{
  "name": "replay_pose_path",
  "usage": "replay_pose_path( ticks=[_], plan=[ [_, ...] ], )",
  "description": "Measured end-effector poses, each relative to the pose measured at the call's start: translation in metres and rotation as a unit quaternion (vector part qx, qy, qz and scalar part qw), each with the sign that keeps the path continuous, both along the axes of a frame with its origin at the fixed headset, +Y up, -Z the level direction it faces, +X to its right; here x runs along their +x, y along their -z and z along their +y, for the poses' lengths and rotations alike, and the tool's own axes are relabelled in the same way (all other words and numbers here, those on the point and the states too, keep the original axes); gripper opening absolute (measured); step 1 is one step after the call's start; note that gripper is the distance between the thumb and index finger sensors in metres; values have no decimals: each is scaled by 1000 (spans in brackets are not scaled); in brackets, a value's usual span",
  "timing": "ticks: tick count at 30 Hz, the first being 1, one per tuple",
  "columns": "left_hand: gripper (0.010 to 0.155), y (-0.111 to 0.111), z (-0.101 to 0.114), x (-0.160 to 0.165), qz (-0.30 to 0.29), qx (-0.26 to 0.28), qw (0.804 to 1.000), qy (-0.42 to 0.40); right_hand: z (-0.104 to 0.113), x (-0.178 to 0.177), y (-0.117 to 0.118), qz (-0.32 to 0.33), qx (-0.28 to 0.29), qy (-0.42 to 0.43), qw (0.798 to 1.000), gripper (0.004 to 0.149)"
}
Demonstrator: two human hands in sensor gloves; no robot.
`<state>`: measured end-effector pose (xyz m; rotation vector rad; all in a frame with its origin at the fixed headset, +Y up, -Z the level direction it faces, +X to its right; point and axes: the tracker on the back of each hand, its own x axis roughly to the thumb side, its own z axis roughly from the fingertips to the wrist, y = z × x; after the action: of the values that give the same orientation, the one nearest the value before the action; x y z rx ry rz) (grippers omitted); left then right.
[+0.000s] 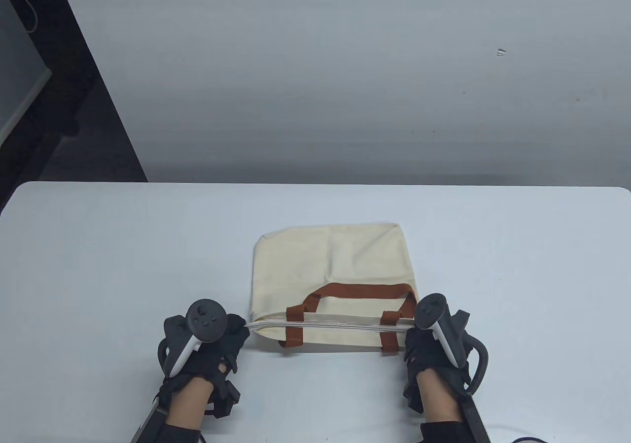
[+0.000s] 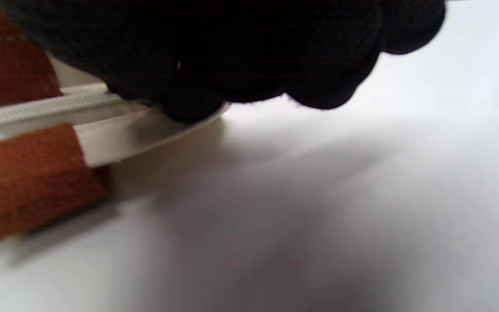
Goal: Zip the canvas bag
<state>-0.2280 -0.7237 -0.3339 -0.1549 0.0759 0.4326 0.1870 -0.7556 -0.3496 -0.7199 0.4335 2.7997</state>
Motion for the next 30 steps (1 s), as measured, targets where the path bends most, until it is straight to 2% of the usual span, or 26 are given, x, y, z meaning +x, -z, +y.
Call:
replay_pose_path(
  ticks=[1,10,12,15,18,23,26,30],
  plan=[
    [37,0,0,1,-1,-1,1000,4,-4,1,1,-1,-15,3,1000,34],
    [37,-6,15,9,-6,35,998,44,-4,6,-1,-9,0,41,999,37],
    [37,-7,14,12,-10,17,998,61,-4,6,-1,-7,0,41,999,38],
    [36,-6,7,15,-16,-48,995,90,-5,6,-2,-4,-3,37,999,39],
    [36,-3,-7,16,-17,-98,990,104,-5,7,-2,-3,0,39,999,40],
    [37,3,-31,19,-20,-150,978,143,1,7,-4,-1,17,46,999,40],
    [38,4,-39,21,-18,-168,973,160,9,8,-5,1,35,51,998,40],
    [47,3,-28,14,-1,-154,979,132,22,12,-9,1,74,80,994,41]
  ],
)
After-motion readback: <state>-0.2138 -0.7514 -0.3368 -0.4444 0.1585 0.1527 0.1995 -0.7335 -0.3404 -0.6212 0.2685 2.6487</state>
